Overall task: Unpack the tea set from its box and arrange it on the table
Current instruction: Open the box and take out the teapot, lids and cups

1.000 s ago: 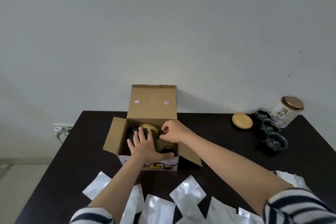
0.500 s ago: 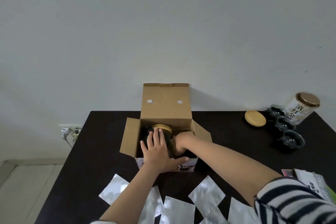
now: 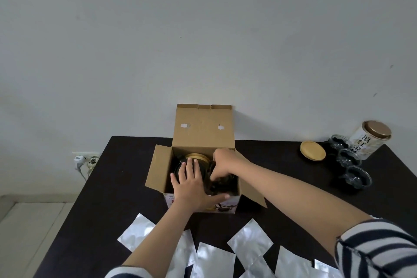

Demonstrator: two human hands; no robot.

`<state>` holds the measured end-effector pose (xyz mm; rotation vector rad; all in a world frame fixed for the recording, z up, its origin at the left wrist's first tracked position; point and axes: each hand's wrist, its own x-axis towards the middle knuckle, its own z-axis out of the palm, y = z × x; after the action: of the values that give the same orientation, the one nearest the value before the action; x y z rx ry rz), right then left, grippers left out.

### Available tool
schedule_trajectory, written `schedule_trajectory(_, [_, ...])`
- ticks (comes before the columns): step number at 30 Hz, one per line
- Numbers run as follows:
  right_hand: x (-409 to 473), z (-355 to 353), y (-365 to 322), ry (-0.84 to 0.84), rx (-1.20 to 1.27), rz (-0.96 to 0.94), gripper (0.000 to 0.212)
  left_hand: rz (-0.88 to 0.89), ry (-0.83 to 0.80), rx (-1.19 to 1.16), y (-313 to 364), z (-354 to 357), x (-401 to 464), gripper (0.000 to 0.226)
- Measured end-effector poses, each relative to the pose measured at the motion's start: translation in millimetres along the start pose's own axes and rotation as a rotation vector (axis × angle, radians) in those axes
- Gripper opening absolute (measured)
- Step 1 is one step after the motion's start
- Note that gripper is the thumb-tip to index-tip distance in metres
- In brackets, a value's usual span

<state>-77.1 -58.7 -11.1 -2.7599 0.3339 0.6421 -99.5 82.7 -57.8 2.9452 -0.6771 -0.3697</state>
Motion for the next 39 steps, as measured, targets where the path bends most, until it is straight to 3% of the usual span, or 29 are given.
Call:
schedule_trajectory(8, [-25.4, -48.4, 41.3, 0.281, 0.369, -0.033, 0.049, -0.06, -0.095, -0.069, 8.0, -11.5, -1.1, 0.146])
schedule_trajectory(10, [-35.0, -51.3, 62.3, 0.301, 0.432, -0.016, 0.054, -0.1, -0.16, -0.106, 17.0, -16.4, 1.9, 0.143])
schedule_trajectory(12, [-45.7, -49.3, 87.0, 0.295, 0.445, 0.017, 0.044, -0.105, -0.173, -0.164, 31.0, -17.8, 2.4, 0.132])
schedule_trajectory(15, [-61.1, -39.2, 125.9, 0.278, 0.454, 0.078, 0.032, -0.028, -0.045, -0.241, 60.3, -9.8, -3.8, 0.115])
schedule_trajectory(19, [-81.7, -21.9, 181.0, 0.28, 0.466, 0.158, 0.038, 0.067, 0.049, -0.146, 106.3, 9.7, -10.1, 0.098])
schedule_trajectory(25, [-109.2, 0.1, 275.5, 0.32, 0.481, 0.263, 0.036, 0.009, 0.19, 0.027, 128.1, 31.1, -5.5, 0.085])
schedule_trajectory(34, [-129.1, -12.8, 416.0, 0.632, 0.521, 0.499, 0.053, -0.061, 0.33, 0.145, 128.4, 52.0, 1.0, 0.083])
schedule_trajectory(39, [-119.4, -17.4, 480.2, 0.647, 0.492, 0.649, 0.055, -0.09, 0.352, 0.18, 131.1, 52.1, -1.0, 0.082])
